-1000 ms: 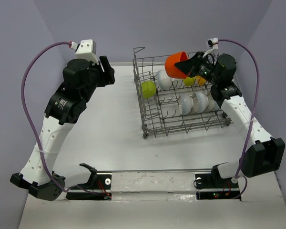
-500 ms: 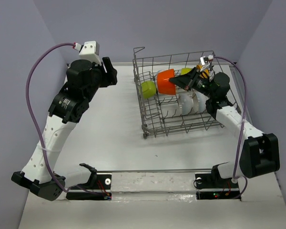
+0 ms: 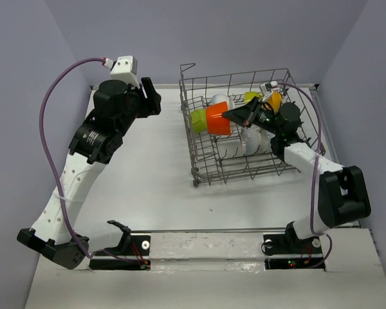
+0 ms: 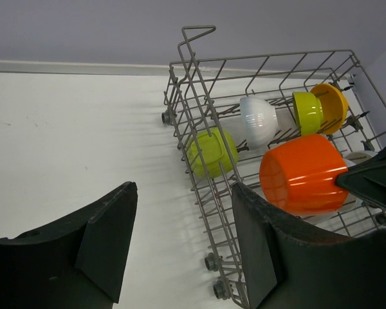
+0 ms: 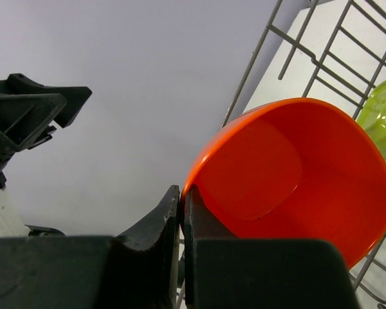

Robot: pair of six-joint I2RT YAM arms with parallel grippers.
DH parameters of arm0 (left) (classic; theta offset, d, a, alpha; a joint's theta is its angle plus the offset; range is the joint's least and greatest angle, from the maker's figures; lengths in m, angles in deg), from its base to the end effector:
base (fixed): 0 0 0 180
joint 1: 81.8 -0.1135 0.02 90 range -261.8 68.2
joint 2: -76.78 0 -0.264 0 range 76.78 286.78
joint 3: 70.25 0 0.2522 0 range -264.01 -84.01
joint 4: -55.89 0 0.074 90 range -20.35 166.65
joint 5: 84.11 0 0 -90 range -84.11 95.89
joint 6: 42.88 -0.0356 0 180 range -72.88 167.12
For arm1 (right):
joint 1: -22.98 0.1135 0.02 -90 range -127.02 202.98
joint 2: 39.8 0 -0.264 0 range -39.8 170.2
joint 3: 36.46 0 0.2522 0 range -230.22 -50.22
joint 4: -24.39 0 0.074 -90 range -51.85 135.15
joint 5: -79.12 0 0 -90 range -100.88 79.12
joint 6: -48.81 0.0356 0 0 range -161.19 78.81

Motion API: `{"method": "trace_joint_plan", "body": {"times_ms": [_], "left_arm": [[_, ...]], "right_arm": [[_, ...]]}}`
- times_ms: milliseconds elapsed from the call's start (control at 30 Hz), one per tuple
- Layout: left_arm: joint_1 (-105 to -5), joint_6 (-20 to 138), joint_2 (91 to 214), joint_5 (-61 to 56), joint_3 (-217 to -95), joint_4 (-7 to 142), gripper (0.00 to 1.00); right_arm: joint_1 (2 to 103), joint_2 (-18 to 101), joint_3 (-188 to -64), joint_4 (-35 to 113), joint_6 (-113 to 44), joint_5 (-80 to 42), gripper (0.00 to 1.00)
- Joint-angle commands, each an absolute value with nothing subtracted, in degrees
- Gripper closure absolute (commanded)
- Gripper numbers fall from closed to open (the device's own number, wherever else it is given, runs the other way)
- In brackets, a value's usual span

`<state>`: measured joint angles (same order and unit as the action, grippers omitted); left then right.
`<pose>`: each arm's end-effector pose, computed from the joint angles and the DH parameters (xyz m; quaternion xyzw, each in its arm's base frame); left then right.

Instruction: Load the bowls into the dish rack

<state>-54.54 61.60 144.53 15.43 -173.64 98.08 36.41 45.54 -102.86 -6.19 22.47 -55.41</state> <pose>0.2102 -0.1017 0.4924 0.0278 0.7453 -0.1783 0.6418 0.3195 0.1020 0.3148 -0.0178 0.6540 0.6342 0.4119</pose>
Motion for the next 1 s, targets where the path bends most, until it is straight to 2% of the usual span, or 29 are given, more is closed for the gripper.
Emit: {"method": "trace_joint_plan", "body": {"times_ms": [0,533,967], "left_arm": [[-54.6,62.0,144.2,14.9,-174.1,95.2,0.31],[-54.7,62.2,143.8,15.0,-173.5,95.2,0.31],[-54.6,62.0,143.8,15.5,-173.5,95.5,0.31]], "right_arm": [[39.8,46.7,-104.8,-10.2,21.4,-54.7,0.99],[45.0,54.6,-105.5,-9.7,19.9,-51.9,0.99],[46.1,59.2,-102.7,-20.3,28.6,-51.7,0.99]]}}
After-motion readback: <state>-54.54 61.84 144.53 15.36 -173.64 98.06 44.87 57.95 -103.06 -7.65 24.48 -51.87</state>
